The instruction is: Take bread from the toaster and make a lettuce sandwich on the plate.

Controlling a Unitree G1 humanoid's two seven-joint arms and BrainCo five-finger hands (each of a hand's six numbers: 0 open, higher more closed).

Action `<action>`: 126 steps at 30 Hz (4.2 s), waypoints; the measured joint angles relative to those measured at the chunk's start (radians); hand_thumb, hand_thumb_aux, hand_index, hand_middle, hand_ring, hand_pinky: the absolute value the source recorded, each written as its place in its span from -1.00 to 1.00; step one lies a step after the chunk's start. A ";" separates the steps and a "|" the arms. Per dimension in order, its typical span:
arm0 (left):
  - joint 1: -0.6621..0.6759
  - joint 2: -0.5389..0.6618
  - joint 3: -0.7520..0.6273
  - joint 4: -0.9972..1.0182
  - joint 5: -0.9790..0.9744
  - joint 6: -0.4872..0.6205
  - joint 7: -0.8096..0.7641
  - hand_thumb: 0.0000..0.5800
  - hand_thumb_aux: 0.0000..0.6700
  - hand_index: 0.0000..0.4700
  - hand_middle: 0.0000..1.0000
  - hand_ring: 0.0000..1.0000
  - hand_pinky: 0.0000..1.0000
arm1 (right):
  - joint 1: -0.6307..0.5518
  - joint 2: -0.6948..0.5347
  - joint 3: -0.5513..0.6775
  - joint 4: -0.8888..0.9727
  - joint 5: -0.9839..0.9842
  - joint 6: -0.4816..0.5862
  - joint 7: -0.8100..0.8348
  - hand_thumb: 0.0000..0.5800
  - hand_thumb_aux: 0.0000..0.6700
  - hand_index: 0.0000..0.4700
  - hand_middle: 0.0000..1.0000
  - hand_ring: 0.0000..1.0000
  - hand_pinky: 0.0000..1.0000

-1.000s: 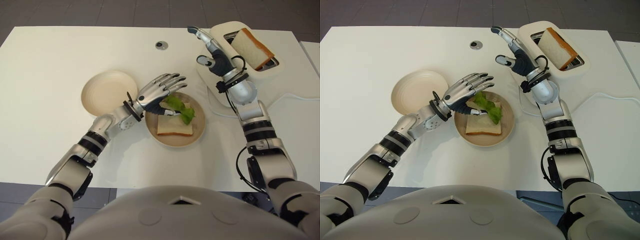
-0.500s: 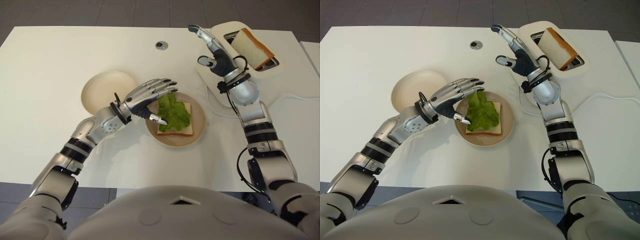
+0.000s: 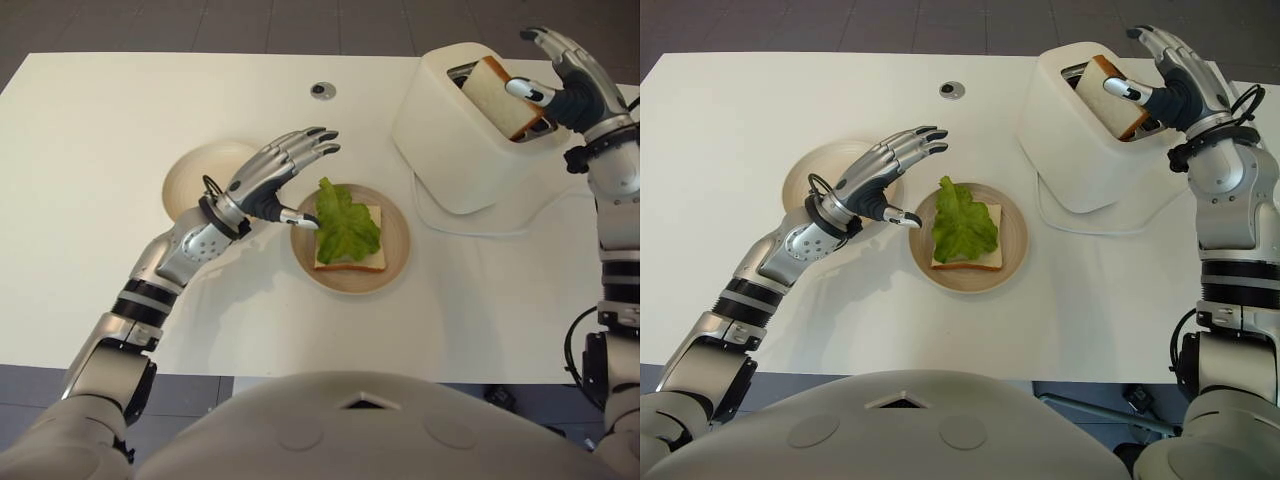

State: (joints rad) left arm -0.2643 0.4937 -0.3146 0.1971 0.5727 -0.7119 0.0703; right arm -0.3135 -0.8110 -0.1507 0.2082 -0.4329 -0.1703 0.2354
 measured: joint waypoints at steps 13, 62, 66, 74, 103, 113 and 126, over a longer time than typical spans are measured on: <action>-0.010 -0.005 0.006 0.040 0.036 -0.001 0.005 -1.00 -1.00 -1.00 -1.00 -1.00 -1.00 | 0.014 0.007 0.023 -0.021 0.078 -0.030 0.014 1.00 1.00 1.00 0.11 0.11 0.11; 0.078 -0.067 0.111 -0.082 -0.505 -0.127 -0.377 -1.00 -1.00 -1.00 -1.00 -1.00 -1.00 | 0.152 0.322 0.295 -0.090 0.510 -0.041 0.436 1.00 1.00 1.00 1.00 1.00 1.00; 0.079 -0.056 0.083 -0.069 -0.452 -0.126 -0.427 -1.00 -1.00 -1.00 -1.00 -1.00 -1.00 | 0.143 0.319 0.303 -0.042 0.458 -0.057 0.430 1.00 1.00 1.00 1.00 1.00 1.00; 0.146 0.017 -0.065 -0.010 -0.300 -0.117 -0.562 -1.00 -1.00 -1.00 -1.00 -1.00 -1.00 | 0.110 0.317 0.347 0.026 0.341 -0.130 0.378 1.00 1.00 1.00 1.00 1.00 1.00; 0.152 0.026 -0.158 -0.188 -0.853 -0.184 -0.684 1.00 1.00 1.00 1.00 1.00 1.00 | 0.174 0.375 0.197 -0.264 0.844 -0.095 0.565 1.00 1.00 1.00 1.00 1.00 1.00; 0.224 0.170 -0.254 -0.145 -0.807 -0.171 -1.012 1.00 1.00 1.00 1.00 1.00 1.00 | 0.404 0.110 0.426 -0.329 0.727 -0.208 1.051 1.00 1.00 1.00 1.00 1.00 1.00; 0.009 0.033 -0.154 0.179 -0.167 -0.019 -0.544 0.61 0.12 0.12 1.00 1.00 1.00 | 0.154 0.261 0.452 0.050 0.316 -0.339 0.607 1.00 1.00 1.00 1.00 1.00 1.00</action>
State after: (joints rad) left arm -0.2551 0.5263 -0.4690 0.3762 0.4061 -0.7308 -0.4739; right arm -0.1597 -0.5495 0.3015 0.2583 -0.1164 -0.5089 0.8423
